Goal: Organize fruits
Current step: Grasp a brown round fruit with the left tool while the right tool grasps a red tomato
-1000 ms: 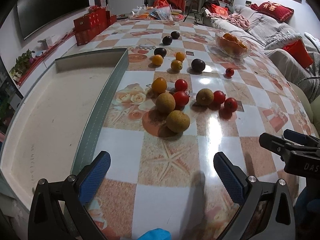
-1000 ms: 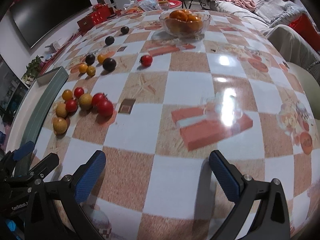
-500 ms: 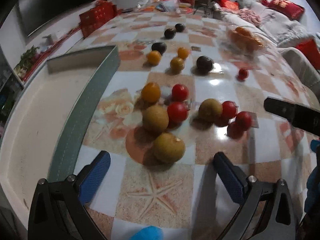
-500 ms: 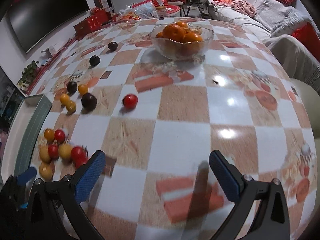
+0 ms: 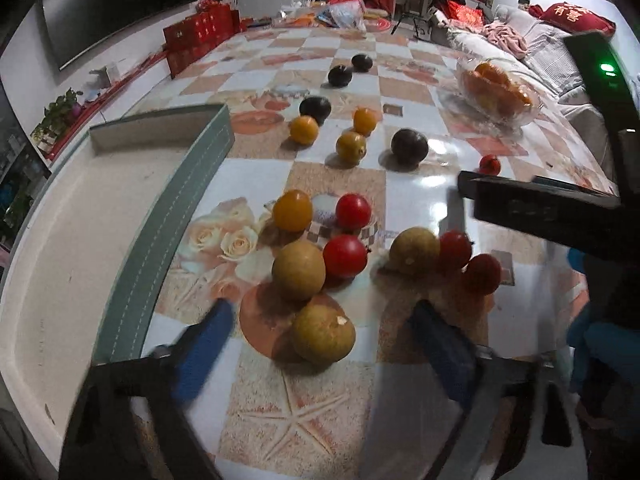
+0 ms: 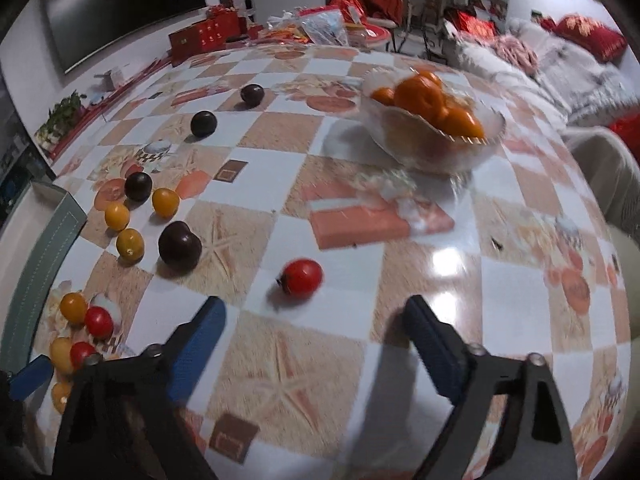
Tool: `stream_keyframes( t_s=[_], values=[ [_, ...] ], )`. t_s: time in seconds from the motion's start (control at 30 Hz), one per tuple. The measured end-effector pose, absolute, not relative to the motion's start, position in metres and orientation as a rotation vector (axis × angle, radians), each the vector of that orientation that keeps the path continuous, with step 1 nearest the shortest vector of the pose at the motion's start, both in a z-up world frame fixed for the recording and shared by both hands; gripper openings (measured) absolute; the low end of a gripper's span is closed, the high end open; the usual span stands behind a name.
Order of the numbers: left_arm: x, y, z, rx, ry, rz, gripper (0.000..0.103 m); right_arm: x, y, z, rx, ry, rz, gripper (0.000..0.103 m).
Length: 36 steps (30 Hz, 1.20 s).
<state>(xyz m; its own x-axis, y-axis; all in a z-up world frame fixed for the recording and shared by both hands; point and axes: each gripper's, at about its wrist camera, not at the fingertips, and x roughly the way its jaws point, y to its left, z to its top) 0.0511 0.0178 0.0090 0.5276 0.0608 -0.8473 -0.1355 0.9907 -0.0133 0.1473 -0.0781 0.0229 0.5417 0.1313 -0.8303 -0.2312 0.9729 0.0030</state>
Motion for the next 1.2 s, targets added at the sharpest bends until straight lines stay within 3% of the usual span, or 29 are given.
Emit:
stream_keyframes(
  t_s=[0.03,0.1,0.17,0.2,0.23,0.8,1.2],
  values=[
    [0.051,0.018,0.01,-0.08,1.003,0.116,0.068,0.147,-0.076,0.024,-0.118,0.964,0.228,0.077],
    [0.049,0.019,0.012,-0.086,0.994,0.119,0.056,0.147,-0.07,0.026,-0.124,0.943,0.263,0.045],
    [0.046,0.022,0.013,-0.093,0.98,0.124,0.04,0.148,-0.068,0.028,-0.114,0.944,0.281,0.031],
    [0.045,0.024,0.013,-0.098,0.972,0.122,0.029,0.148,-0.069,0.029,-0.101,0.948,0.288,0.029],
    [0.042,0.028,0.013,-0.108,0.964,0.118,0.029,0.147,-0.072,0.029,-0.085,0.951,0.294,0.026],
    [0.012,0.049,0.018,-0.196,0.938,-0.011,0.029,0.073,-0.099,0.047,0.058,0.953,0.4,0.024],
    [-0.012,0.057,0.053,-0.207,0.876,-0.066,0.029,0.041,-0.079,0.076,0.047,0.922,0.439,0.024]
  ],
)
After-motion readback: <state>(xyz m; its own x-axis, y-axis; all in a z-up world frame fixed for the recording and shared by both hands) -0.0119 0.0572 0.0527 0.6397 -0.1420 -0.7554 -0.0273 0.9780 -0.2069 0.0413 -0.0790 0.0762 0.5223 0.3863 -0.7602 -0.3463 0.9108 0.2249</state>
